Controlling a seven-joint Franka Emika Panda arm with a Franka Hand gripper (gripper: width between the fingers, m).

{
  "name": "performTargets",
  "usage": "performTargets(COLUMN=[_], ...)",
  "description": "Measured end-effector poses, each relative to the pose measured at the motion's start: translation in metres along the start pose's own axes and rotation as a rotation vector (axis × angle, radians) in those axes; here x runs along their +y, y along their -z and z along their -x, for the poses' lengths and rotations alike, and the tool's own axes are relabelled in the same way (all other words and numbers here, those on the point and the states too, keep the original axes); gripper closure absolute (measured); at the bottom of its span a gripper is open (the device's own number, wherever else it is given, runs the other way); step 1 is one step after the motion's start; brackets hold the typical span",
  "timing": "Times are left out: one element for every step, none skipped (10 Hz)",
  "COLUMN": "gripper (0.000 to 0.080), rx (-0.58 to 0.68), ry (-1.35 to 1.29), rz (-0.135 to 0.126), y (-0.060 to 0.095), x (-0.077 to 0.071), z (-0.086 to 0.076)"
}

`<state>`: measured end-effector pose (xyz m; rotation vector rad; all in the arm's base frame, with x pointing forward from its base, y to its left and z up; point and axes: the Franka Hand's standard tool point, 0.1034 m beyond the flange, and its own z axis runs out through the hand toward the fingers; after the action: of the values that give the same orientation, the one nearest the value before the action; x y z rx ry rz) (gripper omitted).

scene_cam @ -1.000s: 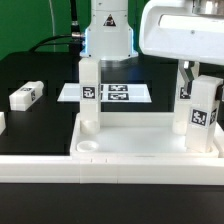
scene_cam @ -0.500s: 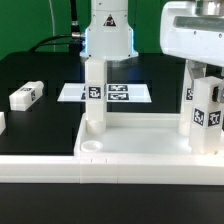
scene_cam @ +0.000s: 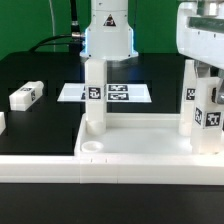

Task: Assemble desk

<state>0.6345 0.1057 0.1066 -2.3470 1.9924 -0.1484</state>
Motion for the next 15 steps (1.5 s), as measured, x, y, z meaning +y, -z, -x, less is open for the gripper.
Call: performTargets(gripper=[0.025,0.0181,0.0181,0.0156,0.0151,0.0151,0.0151,0.0151,0.0151,0.0151,0.0151,0.0151,0.0151,0.0151,0.0151], rx=[-0.003,-0.01,-0.009,-0.01,-0.01,-0.012,-0.014,-0.016,-0.016,-0.01,-0.009,-0.006,-0.007,-0.007,-0.005], ry=[0.068,0.097,0.144,0.223,0.268,0.354,0.454,0.541,0.607,0.73,0.836,0.942,1.011,1.066,1.147], rz=[0.012,0.033,0.027,0.028,0.027,0.027,0.027,0.027,0.027,0.03,0.028,0.031,0.03,0.03,0.033], y=[0.0,0.0007,0.0006,0.0004,0.0004,0.0003,0.0001,0.0004,0.0006,0.0004,0.0002,0.0004,0.0006,0.0007,0.0007], x=[0.0014,0.0032,0.0025,0.0027,0.0027,0.0028,0.0029,0.0029,0.0026,0.0027,0.0025,0.0023,0.0021,0.002,0.0021], z=[0.0016,0.0035,0.0028,0.0025,0.0025,0.0028,0.0047,0.0058,0.0072,0.0087,0.0094,0.0082,0.0068,0.0064,0.0061])
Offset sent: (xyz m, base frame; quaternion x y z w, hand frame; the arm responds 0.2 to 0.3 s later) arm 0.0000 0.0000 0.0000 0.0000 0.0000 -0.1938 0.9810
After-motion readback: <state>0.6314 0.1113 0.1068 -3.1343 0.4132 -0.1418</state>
